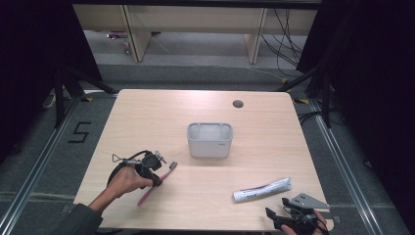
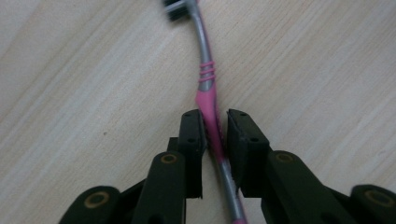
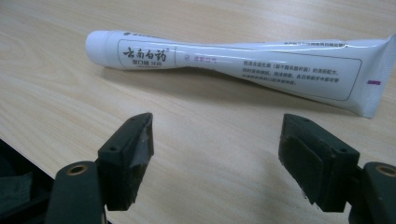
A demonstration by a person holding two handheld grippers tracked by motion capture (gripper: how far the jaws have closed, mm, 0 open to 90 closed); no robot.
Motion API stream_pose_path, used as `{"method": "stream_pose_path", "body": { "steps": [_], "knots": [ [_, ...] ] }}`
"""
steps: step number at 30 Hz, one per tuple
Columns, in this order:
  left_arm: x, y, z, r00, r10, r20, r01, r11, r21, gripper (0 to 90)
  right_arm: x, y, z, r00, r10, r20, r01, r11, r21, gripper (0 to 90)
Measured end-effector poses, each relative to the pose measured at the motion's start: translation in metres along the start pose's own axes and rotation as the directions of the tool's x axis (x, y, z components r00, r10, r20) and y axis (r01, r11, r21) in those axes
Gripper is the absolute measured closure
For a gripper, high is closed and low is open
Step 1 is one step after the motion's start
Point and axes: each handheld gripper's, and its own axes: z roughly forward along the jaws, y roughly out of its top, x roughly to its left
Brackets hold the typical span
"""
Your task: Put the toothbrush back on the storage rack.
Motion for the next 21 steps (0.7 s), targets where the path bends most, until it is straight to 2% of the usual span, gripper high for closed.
{"method": "stream_pose_path", "body": {
  "steps": [6, 10, 12, 14, 21],
  "knots": [
    [-0.002, 0.007, 0.001, 0.9995, 0.027, -0.013, -0.027, 0.9985, 0.048, 80.0, 0.000, 0.000, 0.000, 1.0000, 0.002, -0.003, -0.002, 1.000, 0.001, 27.2],
    [-0.005, 0.013, 0.002, 0.9981, 0.054, -0.029, -0.051, 0.9943, 0.093, 79.8, 0.000, 0.000, 0.001, 1.0000, -0.008, -0.002, 0.008, 1.000, -0.013, 27.2],
    [-0.007, 0.016, 0.003, 0.9967, 0.071, -0.040, -0.066, 0.9909, 0.118, 80.1, 0.000, 0.000, 0.000, 0.9999, -0.014, 0.003, 0.014, 1.000, -0.002, 27.2],
    [-0.009, 0.018, 0.003, 0.9967, 0.066, -0.047, -0.059, 0.9898, 0.129, 80.3, 0.000, 0.001, -0.001, 0.9999, -0.010, 0.007, 0.010, 1.000, -0.002, 27.2],
    [-0.010, 0.021, 0.003, 0.9942, 0.094, -0.053, -0.085, 0.9853, 0.148, 81.9, 0.000, 0.001, 0.000, 1.0000, -0.009, -0.002, 0.009, 1.000, -0.009, 27.2]
  ]
}}
